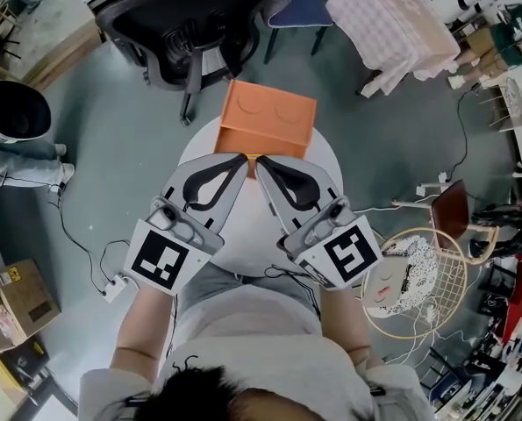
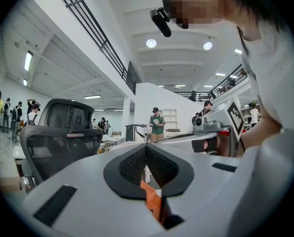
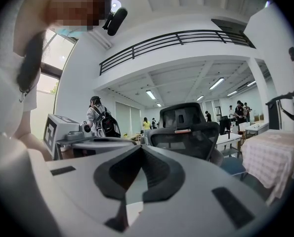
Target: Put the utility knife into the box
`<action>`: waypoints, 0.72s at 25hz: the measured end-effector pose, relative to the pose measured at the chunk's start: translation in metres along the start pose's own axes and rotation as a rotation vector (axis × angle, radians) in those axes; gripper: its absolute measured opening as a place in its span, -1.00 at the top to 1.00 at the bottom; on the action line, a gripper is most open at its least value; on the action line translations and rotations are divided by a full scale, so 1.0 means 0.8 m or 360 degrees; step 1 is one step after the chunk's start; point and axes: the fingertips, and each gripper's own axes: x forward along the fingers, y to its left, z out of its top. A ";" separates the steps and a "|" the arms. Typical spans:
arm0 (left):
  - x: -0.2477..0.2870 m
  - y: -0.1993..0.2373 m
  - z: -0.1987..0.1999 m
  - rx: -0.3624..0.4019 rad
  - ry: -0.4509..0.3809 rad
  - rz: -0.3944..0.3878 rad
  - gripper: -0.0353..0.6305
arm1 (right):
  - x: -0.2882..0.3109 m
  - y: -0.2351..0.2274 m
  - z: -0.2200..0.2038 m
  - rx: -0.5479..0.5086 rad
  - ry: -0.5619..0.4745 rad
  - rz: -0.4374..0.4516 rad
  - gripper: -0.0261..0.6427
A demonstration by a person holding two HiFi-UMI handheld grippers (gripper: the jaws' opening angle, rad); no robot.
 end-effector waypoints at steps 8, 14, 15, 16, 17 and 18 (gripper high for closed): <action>-0.002 0.007 0.001 -0.0015 -0.0018 0.0017 0.87 | 0.009 0.001 -0.002 0.0000 0.0005 0.0036 0.90; -0.003 0.009 -0.004 -0.0006 -0.0009 0.0025 0.87 | 0.012 0.003 -0.005 -0.0004 0.0013 0.0043 0.90; -0.004 0.009 -0.004 -0.0006 -0.0010 0.0026 0.87 | 0.012 0.003 -0.004 -0.0004 0.0013 0.0042 0.90; -0.004 0.009 -0.002 -0.0007 -0.0014 0.0026 0.87 | 0.012 0.004 -0.003 -0.0005 0.0013 0.0042 0.90; -0.004 0.009 0.000 -0.0008 -0.0018 0.0025 0.87 | 0.011 0.004 -0.002 -0.0005 0.0012 0.0041 0.90; -0.005 0.008 0.002 -0.0010 -0.0021 0.0025 0.87 | 0.010 0.005 0.000 -0.0006 0.0011 0.0040 0.90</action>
